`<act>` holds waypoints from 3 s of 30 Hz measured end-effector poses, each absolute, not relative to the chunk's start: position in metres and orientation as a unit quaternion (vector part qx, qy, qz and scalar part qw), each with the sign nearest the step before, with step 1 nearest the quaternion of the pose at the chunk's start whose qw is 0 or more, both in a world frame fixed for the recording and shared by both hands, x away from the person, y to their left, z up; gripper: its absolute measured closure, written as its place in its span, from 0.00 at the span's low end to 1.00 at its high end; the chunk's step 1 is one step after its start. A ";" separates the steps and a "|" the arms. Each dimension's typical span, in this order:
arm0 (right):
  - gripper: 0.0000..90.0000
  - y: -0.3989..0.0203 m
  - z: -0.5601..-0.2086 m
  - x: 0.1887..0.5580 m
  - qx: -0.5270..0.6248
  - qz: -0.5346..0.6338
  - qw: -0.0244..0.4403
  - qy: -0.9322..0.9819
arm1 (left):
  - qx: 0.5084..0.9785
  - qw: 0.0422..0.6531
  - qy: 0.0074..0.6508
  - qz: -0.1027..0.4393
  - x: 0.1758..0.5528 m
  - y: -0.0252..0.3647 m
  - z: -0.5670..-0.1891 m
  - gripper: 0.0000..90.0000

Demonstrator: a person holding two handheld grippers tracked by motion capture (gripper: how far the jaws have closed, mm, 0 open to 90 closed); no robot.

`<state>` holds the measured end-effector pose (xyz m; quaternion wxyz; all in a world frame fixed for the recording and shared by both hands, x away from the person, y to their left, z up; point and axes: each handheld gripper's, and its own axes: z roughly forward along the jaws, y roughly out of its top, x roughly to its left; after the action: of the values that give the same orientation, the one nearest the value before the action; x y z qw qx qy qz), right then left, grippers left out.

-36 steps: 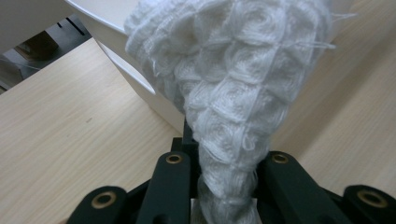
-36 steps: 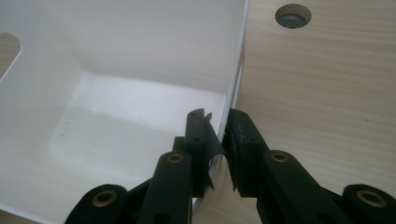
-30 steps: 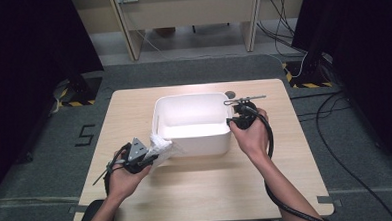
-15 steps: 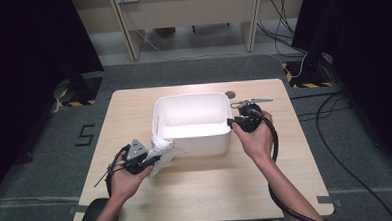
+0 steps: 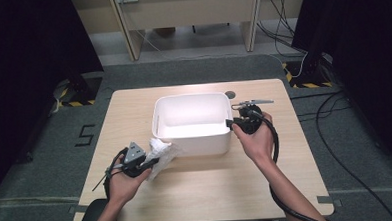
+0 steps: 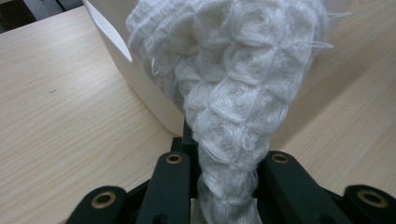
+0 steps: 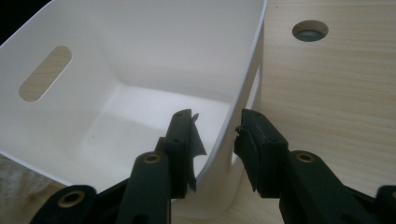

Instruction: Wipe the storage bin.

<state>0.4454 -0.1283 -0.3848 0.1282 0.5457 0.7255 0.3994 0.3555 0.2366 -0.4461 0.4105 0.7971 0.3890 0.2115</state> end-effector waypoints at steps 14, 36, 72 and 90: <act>0.71 -0.127 -0.376 0.440 0.548 0.407 0.147 0.716 | 0.792 0.420 0.385 0.220 0.350 0.235 -0.438 0.87; 0.78 -0.120 -0.391 0.449 0.547 0.383 0.147 0.730 | 0.788 0.414 0.406 0.206 0.365 0.225 -0.442 0.87; 0.80 -0.120 -0.390 0.449 0.542 0.382 0.152 0.733 | 0.791 0.381 0.428 0.212 0.383 0.210 -0.465 0.88; 0.80 -0.118 -0.390 0.448 0.540 0.383 0.156 0.733 | 0.803 0.358 0.430 0.207 0.391 0.208 -0.482 0.88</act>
<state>0.4477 -0.1184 -0.3904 0.1559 0.5400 0.7330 0.3831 0.3908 0.2078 -0.4825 0.3577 0.8026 0.4301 0.2072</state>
